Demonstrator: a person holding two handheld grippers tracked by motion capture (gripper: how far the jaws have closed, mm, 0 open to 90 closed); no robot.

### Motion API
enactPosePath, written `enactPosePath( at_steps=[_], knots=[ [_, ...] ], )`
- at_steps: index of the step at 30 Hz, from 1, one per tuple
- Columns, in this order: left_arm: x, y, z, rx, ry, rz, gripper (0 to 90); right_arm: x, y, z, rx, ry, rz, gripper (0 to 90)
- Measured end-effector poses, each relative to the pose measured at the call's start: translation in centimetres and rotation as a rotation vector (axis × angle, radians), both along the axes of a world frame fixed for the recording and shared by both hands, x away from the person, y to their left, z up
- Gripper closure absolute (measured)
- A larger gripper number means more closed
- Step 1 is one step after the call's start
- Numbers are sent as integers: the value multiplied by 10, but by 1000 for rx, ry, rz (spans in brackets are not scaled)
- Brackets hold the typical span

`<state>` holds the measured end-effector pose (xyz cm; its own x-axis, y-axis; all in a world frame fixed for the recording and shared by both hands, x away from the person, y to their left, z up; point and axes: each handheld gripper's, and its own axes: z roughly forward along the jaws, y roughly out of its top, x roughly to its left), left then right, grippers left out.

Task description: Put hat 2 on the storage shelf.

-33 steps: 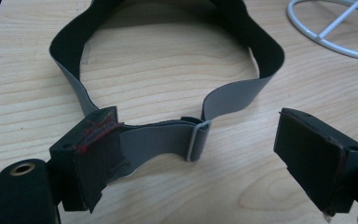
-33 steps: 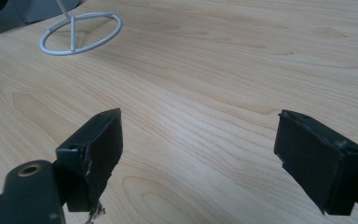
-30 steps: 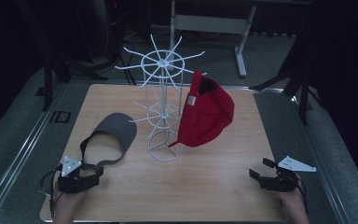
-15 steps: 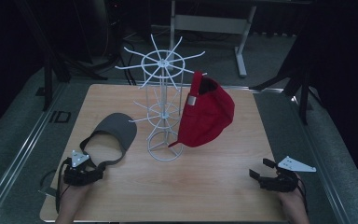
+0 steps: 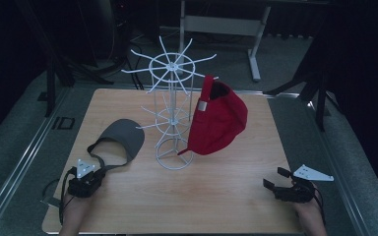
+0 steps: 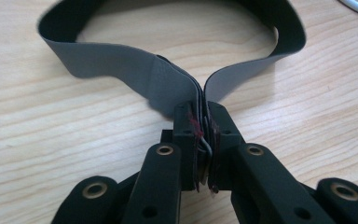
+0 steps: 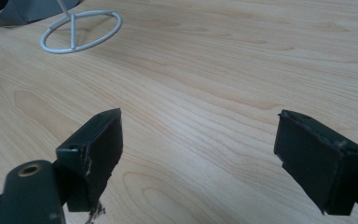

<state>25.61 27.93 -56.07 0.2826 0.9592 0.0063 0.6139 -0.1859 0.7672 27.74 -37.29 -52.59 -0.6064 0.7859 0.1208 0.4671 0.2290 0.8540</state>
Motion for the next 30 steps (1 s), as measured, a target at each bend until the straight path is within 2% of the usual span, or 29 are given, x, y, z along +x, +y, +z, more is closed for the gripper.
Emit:
enactPosePath(
  at_steps=[7, 10, 12, 19, 21, 23, 25, 30],
  knots=[
    [-4, 0, 11, 6, -52, -17, 852, 0, -2, -4, -15, 9, -12, 153],
    [-5, -1, 17, 14, -72, -24, 853, 0, -3, -8, -36, 15, -41, 153],
    [-5, -1, 23, 16, -85, -36, 853, 0, -3, -9, -39, 17, -45, 153],
    [-6, -4, 45, 9, -134, -60, 854, 0, -5, -15, -53, 26, -125, 145],
    [-6, -5, 49, 11, -145, -66, 854, 0, -5, -15, -53, 29, -134, 145],
    [-6, -5, 66, 13, -179, -93, 855, -1, -6, -17, -52, 36, -153, 145],
    [-6, -4, 71, 11, -187, -100, 855, -1, -6, -18, -50, 38, -154, 145],
    [-5, -1, 98, -2, -254, -144, 855, -2, -7, -17, -39, 37, -152, 145]
  ],
)
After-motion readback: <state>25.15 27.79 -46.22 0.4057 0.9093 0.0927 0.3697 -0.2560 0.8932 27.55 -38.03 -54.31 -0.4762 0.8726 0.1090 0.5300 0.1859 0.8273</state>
